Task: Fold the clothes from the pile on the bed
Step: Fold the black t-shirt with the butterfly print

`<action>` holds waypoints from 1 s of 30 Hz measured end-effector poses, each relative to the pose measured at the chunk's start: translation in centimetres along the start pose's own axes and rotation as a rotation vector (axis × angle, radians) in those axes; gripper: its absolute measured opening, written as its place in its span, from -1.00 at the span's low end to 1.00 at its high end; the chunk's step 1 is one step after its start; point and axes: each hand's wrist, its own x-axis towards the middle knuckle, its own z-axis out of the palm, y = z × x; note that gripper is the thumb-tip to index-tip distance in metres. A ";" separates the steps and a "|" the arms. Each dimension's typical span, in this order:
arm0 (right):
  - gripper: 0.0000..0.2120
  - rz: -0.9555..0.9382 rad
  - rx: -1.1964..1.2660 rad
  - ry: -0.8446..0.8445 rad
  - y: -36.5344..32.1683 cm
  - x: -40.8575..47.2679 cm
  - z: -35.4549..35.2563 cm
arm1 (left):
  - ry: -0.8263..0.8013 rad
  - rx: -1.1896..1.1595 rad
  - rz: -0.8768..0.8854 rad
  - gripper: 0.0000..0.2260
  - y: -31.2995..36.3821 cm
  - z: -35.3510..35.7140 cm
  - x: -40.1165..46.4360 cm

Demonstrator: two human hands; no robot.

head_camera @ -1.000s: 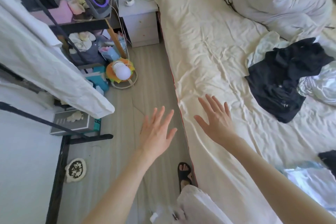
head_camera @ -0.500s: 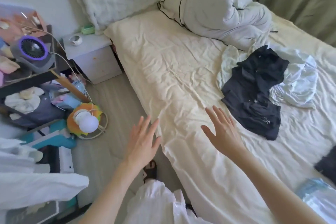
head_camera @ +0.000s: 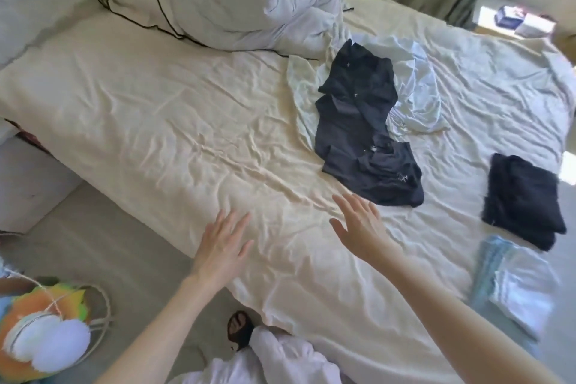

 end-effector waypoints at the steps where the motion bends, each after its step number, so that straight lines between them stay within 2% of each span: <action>1: -0.51 0.029 -0.002 -0.017 1.0 0.9 0.7 | -0.027 -0.010 0.018 -0.50 0.6 0.8 1.7; 5: -0.52 0.120 -0.011 -0.087 5.7 5.8 3.8 | -0.145 0.006 0.073 -0.52 2.5 5.4 8.6; 8: -0.51 0.205 -0.013 -0.134 9.6 10.4 6.7 | -0.168 0.043 0.093 -0.51 3.4 9.2 13.8; 16: -0.44 0.287 -0.029 -0.122 15.6 18.5 15.1 | -0.342 0.174 0.062 -0.48 3.6 18.5 21.7; 18: -0.47 0.320 -0.049 -0.061 16.3 19.9 16.5 | -0.375 0.211 0.061 -0.45 2.6 19.9 22.0; 22: -0.73 0.373 -0.045 0.075 17.3 21.3 17.9 | -0.390 0.211 0.086 -0.45 1.8 20.9 22.7; 27: -0.76 0.401 0.127 0.179 15.9 20.0 17.4 | -0.454 0.239 0.059 -0.43 2.2 20.4 22.7; 30: -0.85 0.274 0.243 0.229 13.5 16.8 16.0 | -0.504 0.122 0.008 -0.47 3.7 18.9 23.4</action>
